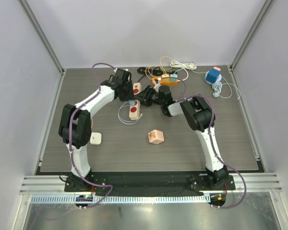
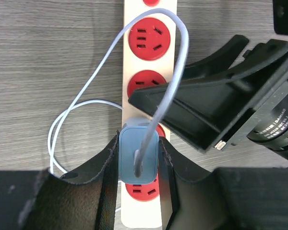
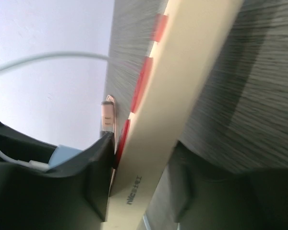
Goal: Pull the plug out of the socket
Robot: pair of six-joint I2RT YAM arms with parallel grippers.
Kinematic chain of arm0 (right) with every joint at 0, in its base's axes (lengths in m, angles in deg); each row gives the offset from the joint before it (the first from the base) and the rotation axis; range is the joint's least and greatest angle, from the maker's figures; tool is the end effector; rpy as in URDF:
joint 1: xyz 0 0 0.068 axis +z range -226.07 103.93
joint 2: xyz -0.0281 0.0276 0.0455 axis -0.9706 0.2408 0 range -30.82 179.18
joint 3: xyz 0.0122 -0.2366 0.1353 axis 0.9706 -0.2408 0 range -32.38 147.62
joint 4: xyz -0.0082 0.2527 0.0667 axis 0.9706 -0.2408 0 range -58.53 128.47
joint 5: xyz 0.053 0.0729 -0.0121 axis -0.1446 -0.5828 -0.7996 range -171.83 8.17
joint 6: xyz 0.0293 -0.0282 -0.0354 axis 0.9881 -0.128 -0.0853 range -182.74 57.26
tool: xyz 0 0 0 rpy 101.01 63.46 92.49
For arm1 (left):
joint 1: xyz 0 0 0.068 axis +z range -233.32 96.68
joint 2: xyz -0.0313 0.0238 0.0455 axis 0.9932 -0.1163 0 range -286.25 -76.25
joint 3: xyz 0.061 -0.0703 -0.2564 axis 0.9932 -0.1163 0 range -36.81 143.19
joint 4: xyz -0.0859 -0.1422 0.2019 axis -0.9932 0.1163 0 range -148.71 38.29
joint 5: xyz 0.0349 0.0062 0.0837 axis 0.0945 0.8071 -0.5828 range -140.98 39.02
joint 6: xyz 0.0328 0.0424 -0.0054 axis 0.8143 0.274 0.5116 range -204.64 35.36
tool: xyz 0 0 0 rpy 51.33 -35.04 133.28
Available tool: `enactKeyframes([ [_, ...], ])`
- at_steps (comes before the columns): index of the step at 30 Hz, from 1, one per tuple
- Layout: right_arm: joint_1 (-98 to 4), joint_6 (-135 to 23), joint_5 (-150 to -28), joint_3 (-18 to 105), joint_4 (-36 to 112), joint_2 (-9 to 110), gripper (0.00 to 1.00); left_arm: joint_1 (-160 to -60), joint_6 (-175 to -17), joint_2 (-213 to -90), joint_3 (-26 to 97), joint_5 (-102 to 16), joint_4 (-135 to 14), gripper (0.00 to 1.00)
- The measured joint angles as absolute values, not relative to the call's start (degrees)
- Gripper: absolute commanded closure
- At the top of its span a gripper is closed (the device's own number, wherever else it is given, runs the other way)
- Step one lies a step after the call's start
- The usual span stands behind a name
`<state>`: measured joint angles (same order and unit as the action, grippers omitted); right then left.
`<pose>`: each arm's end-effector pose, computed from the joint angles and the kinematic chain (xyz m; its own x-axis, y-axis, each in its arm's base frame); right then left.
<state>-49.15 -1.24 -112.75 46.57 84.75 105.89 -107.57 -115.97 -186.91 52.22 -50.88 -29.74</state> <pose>0.4342 0.2409 0.0985 -0.8205 0.4290 -0.3777 -0.2436 0.3353 0.9100 0.3943 -0.1778 0.2414 -0.8159 -0.2028 -0.5415 -0.0146 0.9434 -0.3313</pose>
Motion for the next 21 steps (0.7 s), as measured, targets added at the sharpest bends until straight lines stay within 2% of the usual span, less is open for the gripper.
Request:
enactKeyframes([
  [2, -49.1, 0.4, -112.4, 47.1, 85.1, 106.0, 0.80, -107.6, -116.0, -186.7, 52.2, -50.7, -29.1, 1.00],
  [3, -49.1, 0.4, -112.2, 47.4, 85.3, 106.0, 0.97, -107.6, -116.0, -186.7, 52.2, -50.3, -28.8, 1.00],
  [4, -49.1, 0.4, -112.4, 47.6, 85.6, 106.0, 0.99, -107.6, -116.0, -186.7, 52.2, -50.4, -28.9, 1.00],
  [13, -48.5, 1.8, -109.9, 46.3, 88.5, 105.2, 0.99, -106.6, -118.8, -186.0, 54.8, -51.8, -25.2, 1.00],
  [21, -47.4, 5.4, -110.9, 44.6, 93.9, 105.0, 0.99, -105.3, -122.0, -175.3, 42.0, -51.7, -33.2, 1.00],
])
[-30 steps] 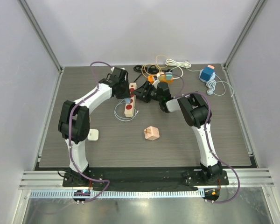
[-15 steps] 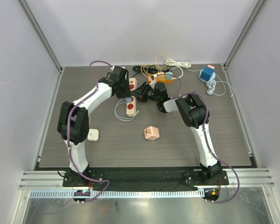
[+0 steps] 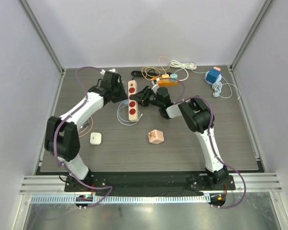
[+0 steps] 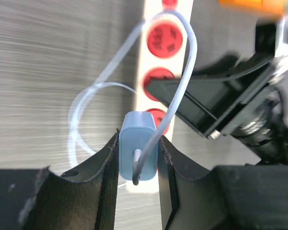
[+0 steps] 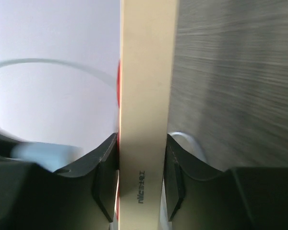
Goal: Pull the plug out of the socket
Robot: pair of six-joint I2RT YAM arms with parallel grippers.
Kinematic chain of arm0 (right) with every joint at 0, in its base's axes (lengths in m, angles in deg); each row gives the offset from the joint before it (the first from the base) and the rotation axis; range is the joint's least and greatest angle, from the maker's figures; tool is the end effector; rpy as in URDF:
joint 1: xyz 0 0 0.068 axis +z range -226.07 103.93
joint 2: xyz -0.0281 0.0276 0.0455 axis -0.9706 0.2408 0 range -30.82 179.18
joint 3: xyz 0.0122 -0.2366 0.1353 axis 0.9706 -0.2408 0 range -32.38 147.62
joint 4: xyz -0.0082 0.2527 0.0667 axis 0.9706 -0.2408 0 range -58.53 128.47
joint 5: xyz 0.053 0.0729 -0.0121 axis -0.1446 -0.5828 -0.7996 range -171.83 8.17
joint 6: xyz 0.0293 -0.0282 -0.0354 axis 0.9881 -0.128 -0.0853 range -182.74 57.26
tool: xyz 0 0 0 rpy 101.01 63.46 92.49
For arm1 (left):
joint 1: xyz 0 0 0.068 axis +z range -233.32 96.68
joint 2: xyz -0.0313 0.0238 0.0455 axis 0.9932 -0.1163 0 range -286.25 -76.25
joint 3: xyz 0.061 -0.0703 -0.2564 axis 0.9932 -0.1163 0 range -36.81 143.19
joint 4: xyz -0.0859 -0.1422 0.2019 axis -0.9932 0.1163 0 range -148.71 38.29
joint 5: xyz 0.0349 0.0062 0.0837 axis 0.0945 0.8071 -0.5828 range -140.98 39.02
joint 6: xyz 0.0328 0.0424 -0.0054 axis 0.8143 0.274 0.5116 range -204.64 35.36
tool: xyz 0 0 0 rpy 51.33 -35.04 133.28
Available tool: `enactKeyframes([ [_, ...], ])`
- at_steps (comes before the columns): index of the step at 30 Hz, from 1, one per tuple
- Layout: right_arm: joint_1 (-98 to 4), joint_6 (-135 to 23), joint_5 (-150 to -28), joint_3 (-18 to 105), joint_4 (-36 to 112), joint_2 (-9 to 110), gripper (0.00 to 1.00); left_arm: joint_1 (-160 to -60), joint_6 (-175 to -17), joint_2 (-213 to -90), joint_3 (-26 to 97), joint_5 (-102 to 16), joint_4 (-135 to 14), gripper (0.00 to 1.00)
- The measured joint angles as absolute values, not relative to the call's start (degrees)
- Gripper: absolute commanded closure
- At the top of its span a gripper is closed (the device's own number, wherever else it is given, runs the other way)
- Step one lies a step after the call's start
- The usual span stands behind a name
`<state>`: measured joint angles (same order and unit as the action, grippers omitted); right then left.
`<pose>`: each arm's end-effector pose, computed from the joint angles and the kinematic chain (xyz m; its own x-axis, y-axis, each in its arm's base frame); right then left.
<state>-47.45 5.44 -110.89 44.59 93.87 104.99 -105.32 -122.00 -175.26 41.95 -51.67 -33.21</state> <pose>0.4241 0.2510 0.1126 -0.8034 0.4861 -0.3440 -0.2650 0.2255 0.9375 0.3603 -0.1452 0.2673 -0.7504 -0.3513 -0.5599 -0.1114 0.9022 -0.4167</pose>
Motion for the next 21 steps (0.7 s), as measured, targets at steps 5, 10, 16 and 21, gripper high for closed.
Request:
enactKeyframes([
  [5, -47.9, -3.1, -106.2, 45.1, 79.4, 104.9, 0.99, -101.8, -121.3, -166.7, 40.5, -58.4, -33.0, 1.00],
  [10, -48.1, -8.6, -102.3, 46.7, 72.6, 102.4, 0.99, -100.1, -119.4, -164.1, 46.2, -62.0, -30.4, 1.00],
  [16, -48.6, -9.5, -103.3, 45.6, 74.1, 102.0, 0.99, -94.7, -115.1, -164.0, 57.9, -68.0, -19.2, 1.00],
  [21, -50.0, -7.7, -108.6, 42.1, 85.0, 101.7, 0.99, -92.8, -109.3, -159.2, 68.3, -77.2, -15.0, 1.00],
])
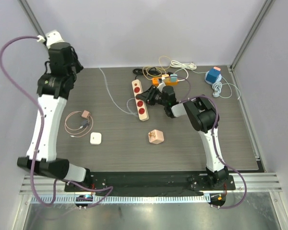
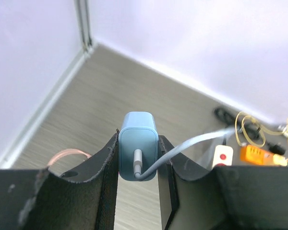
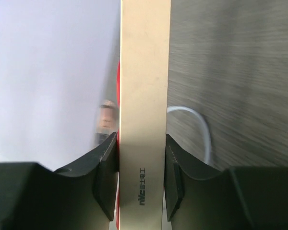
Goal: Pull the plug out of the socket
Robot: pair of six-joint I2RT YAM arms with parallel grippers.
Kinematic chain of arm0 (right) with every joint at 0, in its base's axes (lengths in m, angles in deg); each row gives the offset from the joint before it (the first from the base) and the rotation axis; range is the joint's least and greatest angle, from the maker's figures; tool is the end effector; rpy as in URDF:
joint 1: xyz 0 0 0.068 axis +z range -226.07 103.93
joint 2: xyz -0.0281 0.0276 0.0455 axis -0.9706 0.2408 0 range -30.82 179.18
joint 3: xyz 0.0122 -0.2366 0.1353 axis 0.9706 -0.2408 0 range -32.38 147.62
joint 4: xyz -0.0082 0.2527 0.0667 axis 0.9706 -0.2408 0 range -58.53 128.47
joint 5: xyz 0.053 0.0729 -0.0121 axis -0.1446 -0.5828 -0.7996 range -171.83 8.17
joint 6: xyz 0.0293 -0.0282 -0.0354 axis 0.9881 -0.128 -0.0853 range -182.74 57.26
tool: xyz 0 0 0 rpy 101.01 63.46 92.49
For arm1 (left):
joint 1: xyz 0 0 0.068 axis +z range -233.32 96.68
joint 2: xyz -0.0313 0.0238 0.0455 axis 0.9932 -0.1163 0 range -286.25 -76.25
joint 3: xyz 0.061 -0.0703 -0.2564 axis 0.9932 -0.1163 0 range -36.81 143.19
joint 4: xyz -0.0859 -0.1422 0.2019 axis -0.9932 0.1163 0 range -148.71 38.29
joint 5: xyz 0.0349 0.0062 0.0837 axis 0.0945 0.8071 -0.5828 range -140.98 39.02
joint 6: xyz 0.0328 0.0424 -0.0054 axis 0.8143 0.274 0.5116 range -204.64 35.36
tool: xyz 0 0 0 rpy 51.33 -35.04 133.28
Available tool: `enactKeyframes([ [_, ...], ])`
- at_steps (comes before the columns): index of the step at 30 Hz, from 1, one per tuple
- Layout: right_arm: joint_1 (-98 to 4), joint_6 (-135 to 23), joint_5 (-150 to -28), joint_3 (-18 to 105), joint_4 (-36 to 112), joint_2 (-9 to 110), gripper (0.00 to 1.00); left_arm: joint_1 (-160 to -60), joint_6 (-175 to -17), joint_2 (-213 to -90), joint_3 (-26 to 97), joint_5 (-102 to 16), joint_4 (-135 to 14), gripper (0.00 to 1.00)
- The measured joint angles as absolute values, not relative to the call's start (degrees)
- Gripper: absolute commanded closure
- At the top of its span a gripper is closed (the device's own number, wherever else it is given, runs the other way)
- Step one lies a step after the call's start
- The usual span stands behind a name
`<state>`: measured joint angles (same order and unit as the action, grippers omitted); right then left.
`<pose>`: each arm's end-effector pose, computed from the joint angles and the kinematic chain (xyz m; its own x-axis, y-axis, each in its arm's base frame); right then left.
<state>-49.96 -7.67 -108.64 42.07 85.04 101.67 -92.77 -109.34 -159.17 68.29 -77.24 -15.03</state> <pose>0.4264 0.2268 0.1110 -0.7496 0.4475 -0.4876 -0.3058 0.4192 0.8548 0.2888 -0.0322 0.4848 -0.2202 -0.3432 -0.9131 -0.3861 0.8903 -0.2415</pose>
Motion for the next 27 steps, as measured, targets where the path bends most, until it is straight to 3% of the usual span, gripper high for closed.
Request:
enactKeyframes([
  [5, -51.1, 4.0, -115.0, 42.8, 101.6, 105.1, 0.99, -93.2, -106.2, -151.8, 70.2, -80.8, -14.5, 1.00],
  [10, -50.6, 7.7, -117.4, 43.4, 106.1, 108.3, 0.99, -93.2, -106.2, -150.1, 66.9, -81.2, -14.6, 1.00],
  [18, -50.1, -1.1, -115.2, 44.3, 92.9, 107.5, 0.99, -92.9, -106.3, -157.7, 60.5, -79.7, -15.2, 1.00],
  [27, -49.5, -5.1, -111.5, 47.1, 80.8, 106.5, 0.98, -84.9, -111.9, -172.2, 52.6, -65.8, -20.3, 1.00],
])
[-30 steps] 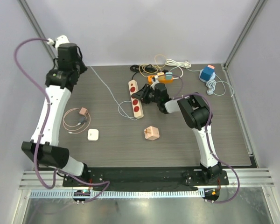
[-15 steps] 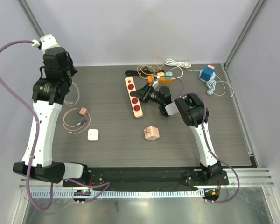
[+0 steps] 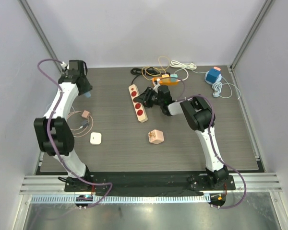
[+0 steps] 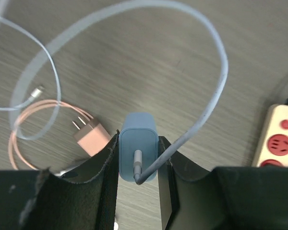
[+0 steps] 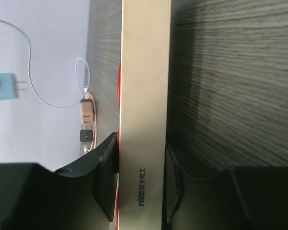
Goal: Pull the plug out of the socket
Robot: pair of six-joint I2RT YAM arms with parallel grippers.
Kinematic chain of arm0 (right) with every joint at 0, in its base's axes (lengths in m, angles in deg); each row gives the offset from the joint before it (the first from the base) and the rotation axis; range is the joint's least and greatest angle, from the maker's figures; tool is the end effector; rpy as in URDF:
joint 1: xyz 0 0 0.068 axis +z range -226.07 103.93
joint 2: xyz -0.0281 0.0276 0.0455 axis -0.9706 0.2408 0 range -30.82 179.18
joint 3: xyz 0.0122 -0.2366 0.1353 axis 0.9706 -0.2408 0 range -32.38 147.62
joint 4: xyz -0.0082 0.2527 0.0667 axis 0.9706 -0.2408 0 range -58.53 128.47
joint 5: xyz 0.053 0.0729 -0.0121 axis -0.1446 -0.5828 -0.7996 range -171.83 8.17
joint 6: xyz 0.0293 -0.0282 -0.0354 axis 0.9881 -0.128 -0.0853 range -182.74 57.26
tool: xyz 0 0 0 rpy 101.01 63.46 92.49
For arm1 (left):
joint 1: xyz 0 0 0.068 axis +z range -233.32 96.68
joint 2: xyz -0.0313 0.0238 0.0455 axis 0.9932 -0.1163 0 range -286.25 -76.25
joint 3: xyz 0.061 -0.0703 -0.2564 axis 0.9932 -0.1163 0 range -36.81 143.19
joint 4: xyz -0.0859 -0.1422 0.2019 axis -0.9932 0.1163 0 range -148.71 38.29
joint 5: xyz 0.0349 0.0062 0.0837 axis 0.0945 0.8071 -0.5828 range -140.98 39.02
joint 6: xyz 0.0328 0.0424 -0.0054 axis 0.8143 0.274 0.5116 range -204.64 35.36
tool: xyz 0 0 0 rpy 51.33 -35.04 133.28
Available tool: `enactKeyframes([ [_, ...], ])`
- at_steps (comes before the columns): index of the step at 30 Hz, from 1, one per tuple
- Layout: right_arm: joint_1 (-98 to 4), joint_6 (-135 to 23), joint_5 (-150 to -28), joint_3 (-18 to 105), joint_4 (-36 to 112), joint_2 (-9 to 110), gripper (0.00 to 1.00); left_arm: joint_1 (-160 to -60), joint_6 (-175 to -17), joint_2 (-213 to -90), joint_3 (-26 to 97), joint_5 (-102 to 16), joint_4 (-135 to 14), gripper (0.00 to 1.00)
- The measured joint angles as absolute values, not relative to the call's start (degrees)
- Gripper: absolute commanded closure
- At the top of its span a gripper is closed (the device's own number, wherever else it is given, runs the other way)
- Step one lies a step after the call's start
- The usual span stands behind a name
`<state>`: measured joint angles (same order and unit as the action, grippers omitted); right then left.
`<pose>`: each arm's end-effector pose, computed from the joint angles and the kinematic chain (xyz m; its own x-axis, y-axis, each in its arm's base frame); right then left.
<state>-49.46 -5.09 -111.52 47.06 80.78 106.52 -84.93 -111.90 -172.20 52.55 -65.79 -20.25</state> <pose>0.4359 0.2381 0.0885 -0.8176 0.4113 -0.4030 -0.2335 0.4029 0.8850 0.3743 -0.0015 0.3309 -0.5586 -0.4273 -0.7109 -0.4603 0.8727 -0.1629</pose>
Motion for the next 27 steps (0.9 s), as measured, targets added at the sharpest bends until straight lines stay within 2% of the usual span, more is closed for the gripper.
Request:
enactKeyframes([
  [8, -47.6, -13.2, -107.7, 53.7, 66.9, 105.6, 0.90, -81.7, -115.8, -186.6, 53.2, -60.1, -20.1, 1.00],
  [10, -47.3, -14.1, -107.3, 54.6, 65.3, 105.6, 0.89, -81.7, -116.2, -189.4, 54.1, -59.4, -20.2, 0.96],
  [12, -47.3, -14.6, -107.2, 55.1, 64.4, 105.6, 0.86, -81.7, -117.1, -191.0, 54.1, -57.9, -20.5, 0.83],
  [13, -47.2, -14.8, -107.3, 55.3, 63.9, 105.6, 0.85, -81.6, -117.4, -191.4, 54.1, -57.4, -20.5, 0.69],
  [15, -47.2, -15.1, -107.4, 55.5, 63.4, 105.6, 0.81, -81.6, -117.8, -191.5, 54.1, -56.9, -20.6, 0.59],
  [16, -47.2, -15.2, -107.4, 55.6, 63.2, 105.6, 0.79, -81.6, -118.1, -191.5, 54.1, -57.0, -20.6, 0.45],
  [18, -47.2, -15.3, -107.5, 55.7, 63.0, 105.6, 0.72, -81.5, -118.4, -191.5, 54.1, -57.2, -20.6, 0.29],
  [19, -47.2, -15.5, -107.4, 55.8, 62.9, 105.6, 0.70, -81.4, -118.7, -191.5, 54.1, -57.4, -20.4, 0.16],
  [22, -47.1, -15.9, -107.4, 56.3, 62.1, 105.6, 0.59, -81.1, -119.1, -191.0, 54.1, -57.9, -19.8, 0.07],
  [27, -46.7, -19.5, -107.2, 57.6, 60.3, 105.6, 0.47, -81.0, -119.1, -186.4, 54.0, -56.8, -16.5, 0.04],
])
